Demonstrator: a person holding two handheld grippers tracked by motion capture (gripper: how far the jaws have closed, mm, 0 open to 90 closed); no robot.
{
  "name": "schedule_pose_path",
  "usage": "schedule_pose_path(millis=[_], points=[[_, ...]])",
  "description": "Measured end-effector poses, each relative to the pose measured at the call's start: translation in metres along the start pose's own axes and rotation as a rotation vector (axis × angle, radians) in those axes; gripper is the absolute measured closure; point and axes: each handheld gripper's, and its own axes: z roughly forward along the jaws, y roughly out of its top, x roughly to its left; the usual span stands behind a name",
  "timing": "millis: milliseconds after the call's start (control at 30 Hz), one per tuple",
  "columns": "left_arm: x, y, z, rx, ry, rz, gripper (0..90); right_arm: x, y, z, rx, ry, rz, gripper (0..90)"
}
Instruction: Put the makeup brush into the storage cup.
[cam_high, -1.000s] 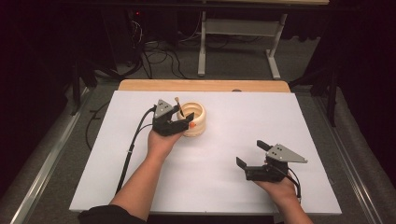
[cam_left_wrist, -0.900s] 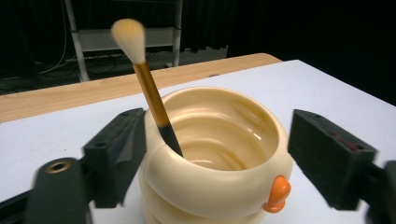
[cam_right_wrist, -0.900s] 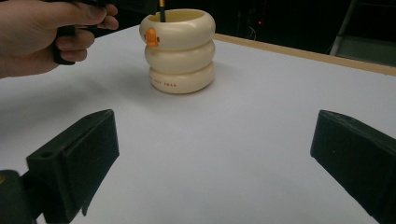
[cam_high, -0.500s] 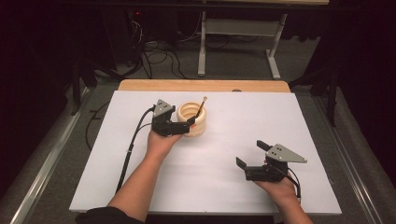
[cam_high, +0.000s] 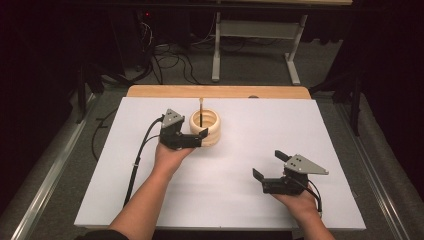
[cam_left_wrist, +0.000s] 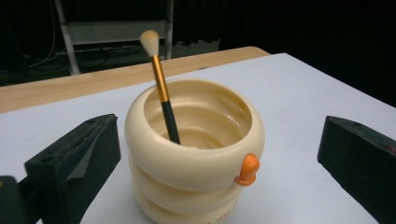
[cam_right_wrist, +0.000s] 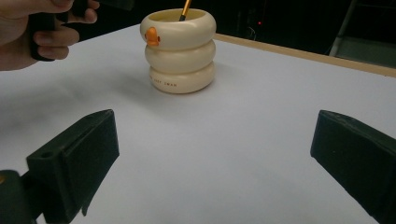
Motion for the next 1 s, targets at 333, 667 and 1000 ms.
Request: schedule_pose_path(millis=[333, 667, 1000], points=[[0.0, -0.013, -0.019, 0.014, 0.008, 0.013, 0.0, 0.002, 0.0, 0.002, 0.004, 0.001, -0.008, 2.3], [-0.003, -0.024, -0.039, 0.013, 0.0, 0.027, 1.0, 0.003, 0.0, 0.003, 0.004, 0.001, -0.008, 2.3], [-0.004, -0.038, -0.059, 0.021, -0.003, 0.025, 1.1, 0.003, 0.001, 0.002, 0.004, 0.0, -0.006, 2.4]])
